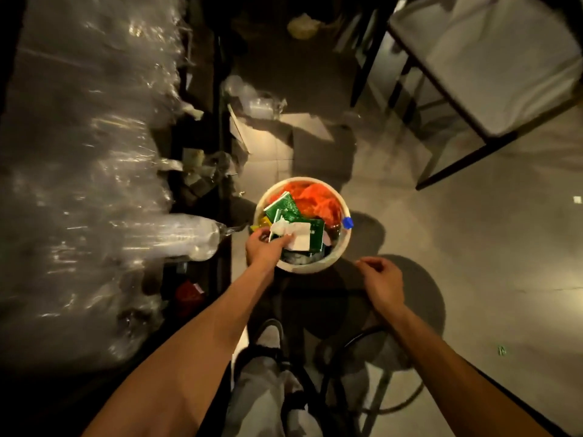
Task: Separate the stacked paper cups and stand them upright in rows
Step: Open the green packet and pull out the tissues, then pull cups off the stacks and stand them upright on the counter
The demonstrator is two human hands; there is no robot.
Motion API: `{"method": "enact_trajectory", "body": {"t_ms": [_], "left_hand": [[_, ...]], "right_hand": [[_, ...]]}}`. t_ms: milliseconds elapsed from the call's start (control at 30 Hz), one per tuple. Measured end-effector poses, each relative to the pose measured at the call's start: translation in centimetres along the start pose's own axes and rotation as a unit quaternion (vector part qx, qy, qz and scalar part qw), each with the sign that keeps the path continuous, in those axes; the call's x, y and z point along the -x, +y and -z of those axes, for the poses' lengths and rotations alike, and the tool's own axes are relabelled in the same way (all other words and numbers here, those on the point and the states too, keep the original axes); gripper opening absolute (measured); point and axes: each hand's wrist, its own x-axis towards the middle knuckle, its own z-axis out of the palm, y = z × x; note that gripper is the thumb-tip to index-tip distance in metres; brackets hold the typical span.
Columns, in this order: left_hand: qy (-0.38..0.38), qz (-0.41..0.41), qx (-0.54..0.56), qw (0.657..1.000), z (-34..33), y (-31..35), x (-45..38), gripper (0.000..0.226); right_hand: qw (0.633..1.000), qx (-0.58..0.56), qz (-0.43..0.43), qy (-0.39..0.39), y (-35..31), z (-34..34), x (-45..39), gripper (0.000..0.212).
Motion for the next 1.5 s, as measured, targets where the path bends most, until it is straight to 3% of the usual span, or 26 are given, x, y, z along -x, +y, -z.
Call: {"method": "enact_trajectory", "body": {"t_ms": [167,300,433,533,667,800,967,1067,1233,1300,1500], "left_hand": [[-0.035,0.044,-0.105,0.993,-2.5,-4.1,-3.4,0.049],[0.037,0.084,-0.147,0.985,-2.3,-4.9,-4.0,0.060],[0.049,0.031,-0.179,0.982,-1.8,-2.8,-2.7,0.055],[0.036,0.035,-0.172,0.984,-1.1,-1.3,-1.7,0.045],[-0.045,0.099,-0.014,0.994,1.5,2.9,4.2,0.016],[-0.124,0.123,0.125,0.977,5.6,9.5,13.8,0.012],[-0.178,0.027,0.173,0.968,14.2,18.3,25.7,0.018],[-0.147,-0.046,0.124,0.980,19.0,22.1,32.1,0.020],[-0.072,-0.124,0.139,0.980,27.3,23.6,40.4,0.019],[-0.032,-0.126,0.169,0.977,30.7,22.4,42.3,0.021],[0.086,-0.117,0.247,0.958,42.5,17.2,45.3,0.020]], "right_hand": [[1.000,-0.003,-0.016,-0.025,1.3,-1.3,-1.7,0.010],[0.999,0.000,-0.027,-0.048,1.2,-2.1,-1.9,0.012],[0.998,-0.002,-0.030,-0.051,-0.7,-2.7,-1.6,0.010],[0.997,-0.024,-0.033,-0.065,-2.5,-3.1,-0.5,0.010],[0.991,-0.094,-0.031,-0.091,-6.2,-2.4,4.0,0.012],[0.979,-0.124,-0.014,-0.163,-11.9,-0.5,11.4,0.012],[0.969,-0.099,0.071,-0.213,-19.6,3.4,22.4,0.017],[0.950,-0.118,0.083,-0.277,-23.0,5.0,28.3,0.016],[0.915,-0.090,0.138,-0.369,-25.4,4.9,37.6,0.011],[0.895,-0.074,0.135,-0.418,-25.7,3.8,40.5,0.006],[0.849,0.035,0.127,-0.513,-25.7,-5.1,47.2,0.025]]}}
